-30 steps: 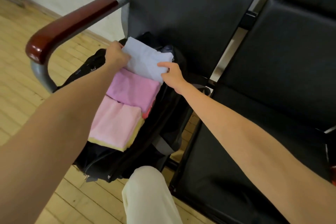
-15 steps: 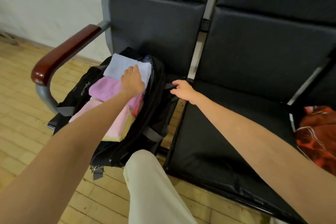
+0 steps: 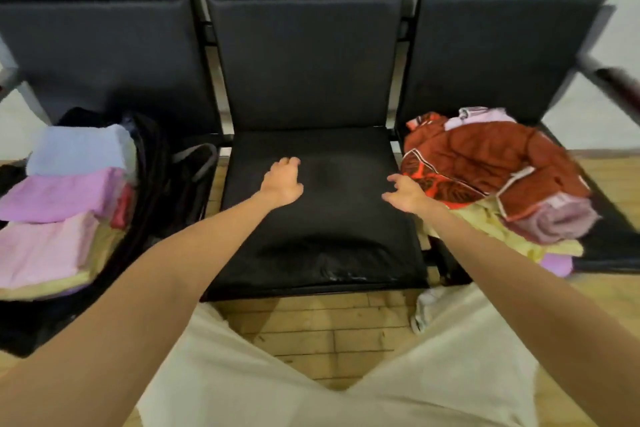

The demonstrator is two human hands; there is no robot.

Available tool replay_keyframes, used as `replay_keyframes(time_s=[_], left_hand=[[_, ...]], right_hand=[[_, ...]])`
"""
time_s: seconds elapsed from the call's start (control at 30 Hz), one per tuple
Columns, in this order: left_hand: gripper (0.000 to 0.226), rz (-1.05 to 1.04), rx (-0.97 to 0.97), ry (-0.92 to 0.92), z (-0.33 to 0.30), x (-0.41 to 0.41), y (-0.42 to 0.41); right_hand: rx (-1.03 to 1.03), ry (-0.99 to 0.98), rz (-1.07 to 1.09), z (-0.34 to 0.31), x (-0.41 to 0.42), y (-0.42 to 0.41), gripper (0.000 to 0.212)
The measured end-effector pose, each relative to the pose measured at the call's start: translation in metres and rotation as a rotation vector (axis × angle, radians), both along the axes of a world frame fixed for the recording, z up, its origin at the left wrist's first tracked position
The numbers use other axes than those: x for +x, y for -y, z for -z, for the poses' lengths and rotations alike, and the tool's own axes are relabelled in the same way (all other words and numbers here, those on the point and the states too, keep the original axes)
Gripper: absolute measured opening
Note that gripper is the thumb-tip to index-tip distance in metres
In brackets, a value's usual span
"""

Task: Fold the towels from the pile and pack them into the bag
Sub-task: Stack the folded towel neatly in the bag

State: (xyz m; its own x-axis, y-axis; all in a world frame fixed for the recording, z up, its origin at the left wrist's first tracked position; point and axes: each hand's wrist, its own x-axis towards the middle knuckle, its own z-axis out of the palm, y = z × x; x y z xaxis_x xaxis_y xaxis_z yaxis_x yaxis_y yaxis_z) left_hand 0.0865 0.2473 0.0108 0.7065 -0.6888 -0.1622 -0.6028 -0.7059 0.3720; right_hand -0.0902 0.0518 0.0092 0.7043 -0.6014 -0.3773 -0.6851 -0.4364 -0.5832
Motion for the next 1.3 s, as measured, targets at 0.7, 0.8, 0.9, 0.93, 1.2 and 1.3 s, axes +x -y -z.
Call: replay_keyframes(time_s=[0.7,0.8,0.9,0.93,1.2,1.3], left_hand=[[0.057,0.464,-0.096,-0.084,0.083,-0.176,0.293],[0.053,0.432,-0.035,0.031,0.089,-0.182,0.303],[0.02,0.381,-0.151,0.128,0.088,-0.182,0.304],[0.018,0.345,-0.22,0.103,0.086,-0.18,0.303],[0.01,0.098,-0.754,-0.395,-0.015,-0.14,0.247],[0.013,0.114,-0.729,-0.459,-0.048,-0.123,0.213]], right_hand=[[-0.506,0.019,0.155,0.05,-0.159,0.166,0.068],[-0.523,0.01,0.161,0.053,-0.156,0.167,0.068],[-0.497,0.008,0.179,0.054,-0.154,0.166,0.071],[-0.481,0.021,0.186,0.053,-0.153,0.165,0.072],[-0.611,0.342,0.219,0.016,-0.133,0.146,0.077],[-0.584,0.334,0.174,0.002,-0.118,0.136,0.072]])
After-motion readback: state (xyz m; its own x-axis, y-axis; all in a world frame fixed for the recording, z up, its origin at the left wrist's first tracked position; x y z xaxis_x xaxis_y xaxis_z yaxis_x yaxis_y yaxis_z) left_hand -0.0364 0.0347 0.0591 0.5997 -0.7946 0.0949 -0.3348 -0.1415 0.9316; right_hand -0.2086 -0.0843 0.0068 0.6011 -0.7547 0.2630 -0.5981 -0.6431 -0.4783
